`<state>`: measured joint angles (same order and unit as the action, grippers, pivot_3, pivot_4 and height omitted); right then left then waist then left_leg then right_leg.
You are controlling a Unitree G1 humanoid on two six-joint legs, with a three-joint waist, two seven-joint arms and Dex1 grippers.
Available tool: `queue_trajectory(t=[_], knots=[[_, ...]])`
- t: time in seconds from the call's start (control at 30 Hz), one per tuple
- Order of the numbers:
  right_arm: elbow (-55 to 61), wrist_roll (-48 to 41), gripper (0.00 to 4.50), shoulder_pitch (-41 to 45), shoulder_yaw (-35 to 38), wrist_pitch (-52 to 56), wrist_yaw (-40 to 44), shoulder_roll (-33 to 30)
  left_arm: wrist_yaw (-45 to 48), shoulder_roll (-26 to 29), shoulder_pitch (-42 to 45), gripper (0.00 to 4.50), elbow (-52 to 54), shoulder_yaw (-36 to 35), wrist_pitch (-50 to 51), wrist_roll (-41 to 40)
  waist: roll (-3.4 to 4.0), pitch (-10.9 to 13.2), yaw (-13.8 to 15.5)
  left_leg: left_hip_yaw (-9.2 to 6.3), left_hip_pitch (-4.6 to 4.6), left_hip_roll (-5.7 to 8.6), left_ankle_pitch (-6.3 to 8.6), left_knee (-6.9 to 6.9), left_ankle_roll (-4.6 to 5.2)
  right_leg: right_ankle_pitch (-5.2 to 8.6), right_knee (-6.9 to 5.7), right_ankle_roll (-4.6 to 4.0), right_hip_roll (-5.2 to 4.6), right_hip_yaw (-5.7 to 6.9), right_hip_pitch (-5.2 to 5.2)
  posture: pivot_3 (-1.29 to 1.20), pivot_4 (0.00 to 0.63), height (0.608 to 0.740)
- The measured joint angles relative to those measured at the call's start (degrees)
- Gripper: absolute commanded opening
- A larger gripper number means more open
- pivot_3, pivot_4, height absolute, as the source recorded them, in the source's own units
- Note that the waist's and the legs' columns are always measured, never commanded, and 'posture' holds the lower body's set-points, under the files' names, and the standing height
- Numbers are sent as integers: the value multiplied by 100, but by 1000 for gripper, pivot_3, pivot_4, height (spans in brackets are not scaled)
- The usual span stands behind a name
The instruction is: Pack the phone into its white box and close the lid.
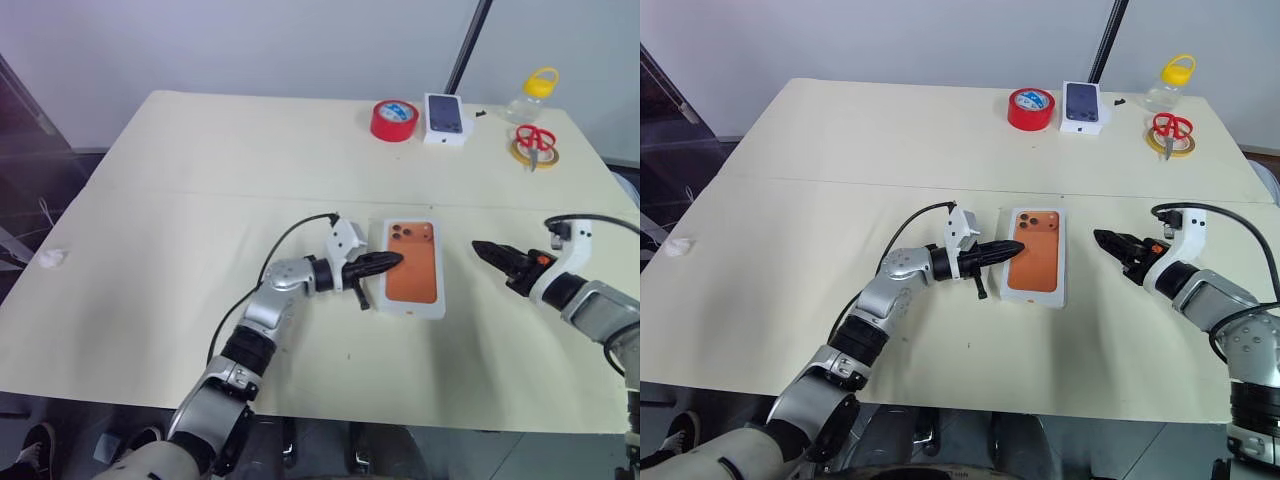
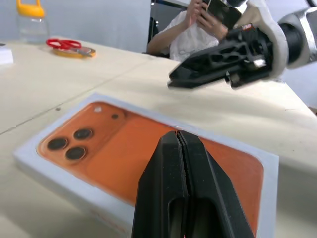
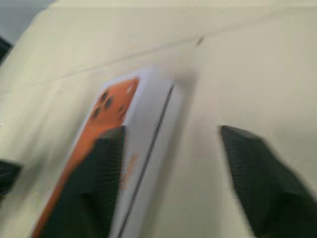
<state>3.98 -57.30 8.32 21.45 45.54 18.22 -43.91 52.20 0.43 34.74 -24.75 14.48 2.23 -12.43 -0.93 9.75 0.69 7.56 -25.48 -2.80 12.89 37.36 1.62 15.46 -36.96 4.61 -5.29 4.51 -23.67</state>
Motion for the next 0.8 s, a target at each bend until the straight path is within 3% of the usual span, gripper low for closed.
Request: queue_trajectory(t=[0.1,0.13,0.4,0.67,0.8], knots=[[94,946,102,-231,-452,-656,236,49,12,240,27,0,12,-125,63,-6,0,0,-2,0,-1,-1,0,0,0,0,-1,0,2,0,-1,0,150,733],[95,1256,34,-280,-591,-861,283,94,11,341,46,0,18,-163,112,2,0,0,-5,0,0,-1,0,2,0,0,-2,0,1,0,0,0,150,733],[103,2299,34,-263,-969,-1439,434,520,-262,647,217,0,-356,-49,281,578,0,0,15,0,-1,5,0,9,0,0,-1,-1,-7,1,4,0,150,733],[548,2993,34,-235,-1212,-1623,685,523,-426,-35,692,0,-1123,185,517,901,-1,1,6,0,-3,7,0,10,0,1,-1,-2,-13,2,3,0,150,733],[582,3141,34,-237,-1187,-1597,699,516,-428,-97,769,0,-1213,172,526,940,-1,1,6,0,-3,6,0,11,0,1,-3,-2,-12,2,3,0,150,733]])
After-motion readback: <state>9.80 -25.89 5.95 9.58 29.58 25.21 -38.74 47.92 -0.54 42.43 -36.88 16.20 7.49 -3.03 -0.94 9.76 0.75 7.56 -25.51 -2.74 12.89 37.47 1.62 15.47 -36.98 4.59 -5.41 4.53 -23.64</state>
